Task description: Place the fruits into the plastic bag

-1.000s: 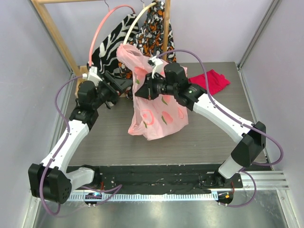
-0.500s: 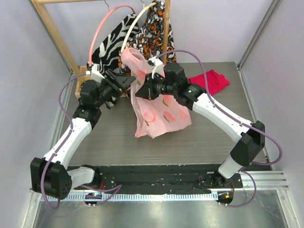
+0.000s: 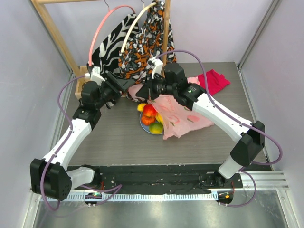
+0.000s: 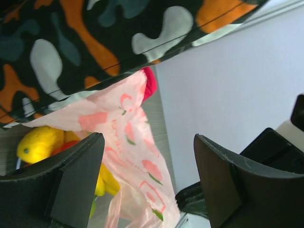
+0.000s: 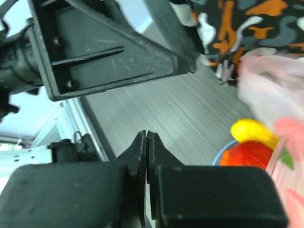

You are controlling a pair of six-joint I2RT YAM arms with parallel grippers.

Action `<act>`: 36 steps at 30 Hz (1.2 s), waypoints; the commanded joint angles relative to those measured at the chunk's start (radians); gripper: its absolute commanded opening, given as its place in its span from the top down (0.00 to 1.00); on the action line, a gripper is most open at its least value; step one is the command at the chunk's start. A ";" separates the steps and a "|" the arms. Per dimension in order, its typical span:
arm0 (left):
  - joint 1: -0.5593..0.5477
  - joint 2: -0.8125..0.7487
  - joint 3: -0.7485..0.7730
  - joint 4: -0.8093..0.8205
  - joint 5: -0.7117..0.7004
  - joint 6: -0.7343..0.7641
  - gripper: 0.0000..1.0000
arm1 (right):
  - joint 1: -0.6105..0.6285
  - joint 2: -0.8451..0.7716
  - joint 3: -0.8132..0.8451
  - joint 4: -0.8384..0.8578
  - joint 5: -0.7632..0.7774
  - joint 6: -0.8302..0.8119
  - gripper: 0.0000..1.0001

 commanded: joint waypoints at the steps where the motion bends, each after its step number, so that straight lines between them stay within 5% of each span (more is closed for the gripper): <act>1: -0.004 -0.041 -0.009 -0.076 -0.051 0.064 0.19 | 0.006 -0.058 0.017 -0.118 0.221 -0.037 0.98; 5: -0.010 -0.075 -0.053 -0.117 -0.062 0.086 0.15 | 0.004 -0.052 0.042 -0.346 0.546 -0.124 0.77; 8: -0.013 -0.090 -0.068 -0.148 -0.059 0.104 0.11 | 0.006 -0.027 0.027 -0.450 0.594 -0.192 0.59; 14: -0.013 -0.106 -0.049 -0.241 -0.054 0.167 0.07 | 0.006 0.003 -0.073 -0.481 0.629 -0.227 0.41; 25: -0.012 -0.171 -0.062 -0.313 -0.091 0.189 0.05 | 0.006 0.095 -0.095 -0.450 0.573 -0.272 0.31; 36: -0.013 -0.208 -0.061 -0.364 -0.120 0.198 0.04 | 0.007 0.161 -0.099 -0.461 0.612 -0.275 0.37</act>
